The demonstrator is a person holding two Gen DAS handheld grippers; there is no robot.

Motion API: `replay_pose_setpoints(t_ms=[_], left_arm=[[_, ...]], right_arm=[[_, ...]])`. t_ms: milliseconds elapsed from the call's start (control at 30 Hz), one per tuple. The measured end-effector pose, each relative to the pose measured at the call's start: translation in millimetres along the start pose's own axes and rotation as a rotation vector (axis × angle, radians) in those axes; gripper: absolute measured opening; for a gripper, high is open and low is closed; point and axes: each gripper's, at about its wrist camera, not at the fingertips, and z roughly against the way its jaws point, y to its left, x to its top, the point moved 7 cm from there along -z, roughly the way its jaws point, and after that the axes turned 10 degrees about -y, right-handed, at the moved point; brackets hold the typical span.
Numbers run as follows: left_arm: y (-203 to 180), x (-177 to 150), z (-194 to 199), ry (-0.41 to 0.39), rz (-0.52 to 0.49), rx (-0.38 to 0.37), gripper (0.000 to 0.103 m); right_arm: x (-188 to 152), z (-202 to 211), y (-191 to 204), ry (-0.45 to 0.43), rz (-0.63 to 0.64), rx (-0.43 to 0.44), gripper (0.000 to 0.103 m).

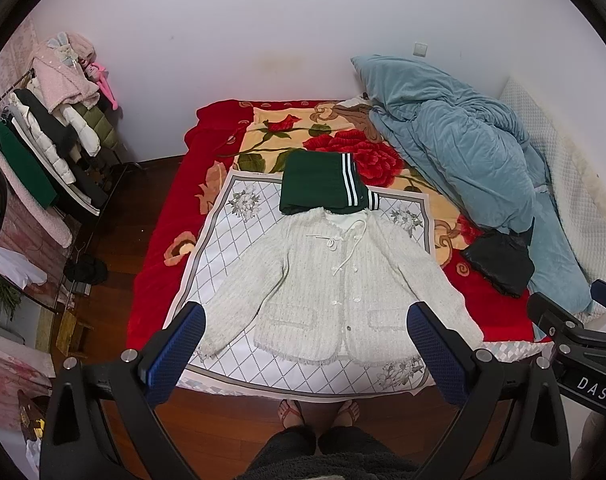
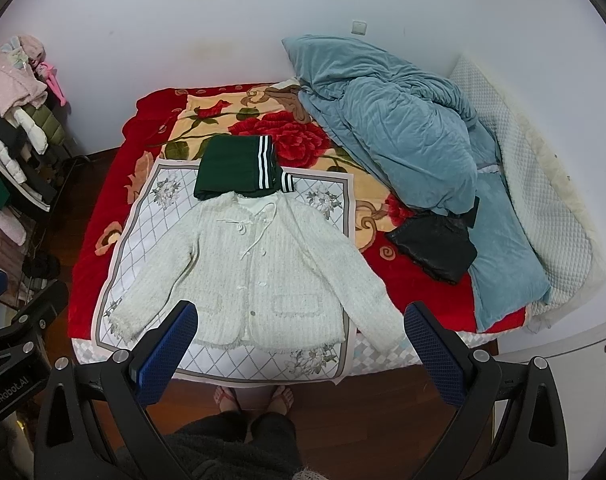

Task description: Fold large clothes

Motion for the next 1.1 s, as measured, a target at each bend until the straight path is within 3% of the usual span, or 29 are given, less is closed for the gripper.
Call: replay_pose_setpoints(t_ms=[1100], left_arm=[[-12,22,7,-0.007,-0.002,-0.007,0.103]], right_arm=[[4,5,2,-0.005,-0.005,-0.004,0.103]])
